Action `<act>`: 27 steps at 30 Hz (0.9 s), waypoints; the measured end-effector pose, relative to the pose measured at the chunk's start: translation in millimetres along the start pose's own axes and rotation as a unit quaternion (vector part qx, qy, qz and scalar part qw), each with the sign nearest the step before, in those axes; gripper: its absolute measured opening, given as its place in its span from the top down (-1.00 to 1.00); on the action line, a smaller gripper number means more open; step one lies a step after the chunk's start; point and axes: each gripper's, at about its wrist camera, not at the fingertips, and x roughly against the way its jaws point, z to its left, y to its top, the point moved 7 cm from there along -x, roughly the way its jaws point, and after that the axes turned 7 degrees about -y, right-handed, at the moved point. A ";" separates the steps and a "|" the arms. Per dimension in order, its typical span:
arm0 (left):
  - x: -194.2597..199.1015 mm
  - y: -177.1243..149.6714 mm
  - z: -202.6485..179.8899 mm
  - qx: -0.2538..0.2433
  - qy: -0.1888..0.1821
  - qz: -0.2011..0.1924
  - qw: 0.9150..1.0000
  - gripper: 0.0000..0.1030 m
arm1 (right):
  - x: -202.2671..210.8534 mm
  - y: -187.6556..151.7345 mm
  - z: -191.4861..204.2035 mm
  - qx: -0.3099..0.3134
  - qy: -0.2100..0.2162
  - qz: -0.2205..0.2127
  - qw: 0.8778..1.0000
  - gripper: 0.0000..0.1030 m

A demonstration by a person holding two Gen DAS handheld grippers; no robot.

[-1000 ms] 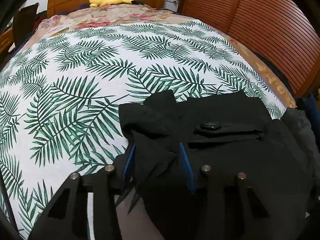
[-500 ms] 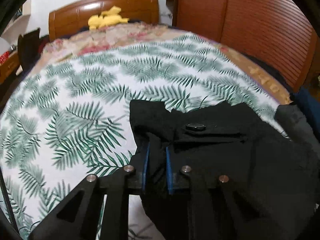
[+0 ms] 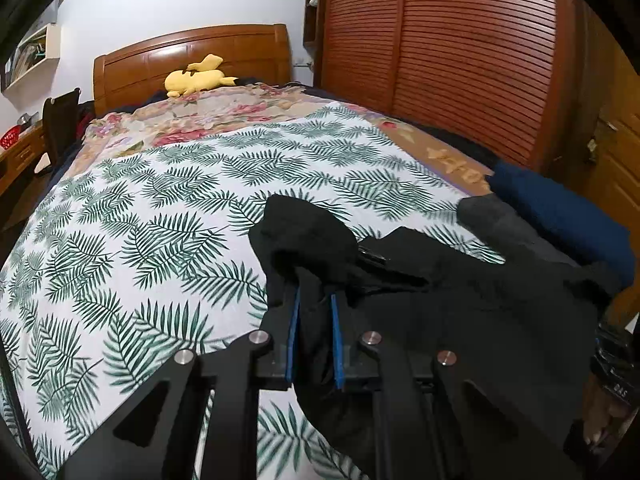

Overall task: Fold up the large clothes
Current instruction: 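Lift the coat with both grippers and carry it toward the clothes stack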

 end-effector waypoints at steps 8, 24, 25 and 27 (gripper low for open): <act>16.9 28.2 -34.8 -0.018 -0.011 -0.023 1.000 0.82 | 31.0 34.3 2.3 0.040 -0.025 -0.021 0.999 0.86; -26.2 188.3 -231.2 -0.052 -0.100 -0.100 0.988 0.82 | 145.8 152.8 -126.6 0.108 -0.187 -0.100 0.971 0.87; -32.4 194.8 -247.0 -0.057 -0.105 -0.102 0.988 0.82 | 153.4 156.4 -139.5 0.106 -0.198 -0.101 0.969 0.87; -44.5 203.1 -272.9 -0.067 -0.111 -0.100 0.986 0.82 | 166.0 159.6 -165.3 0.103 -0.226 -0.101 0.963 0.87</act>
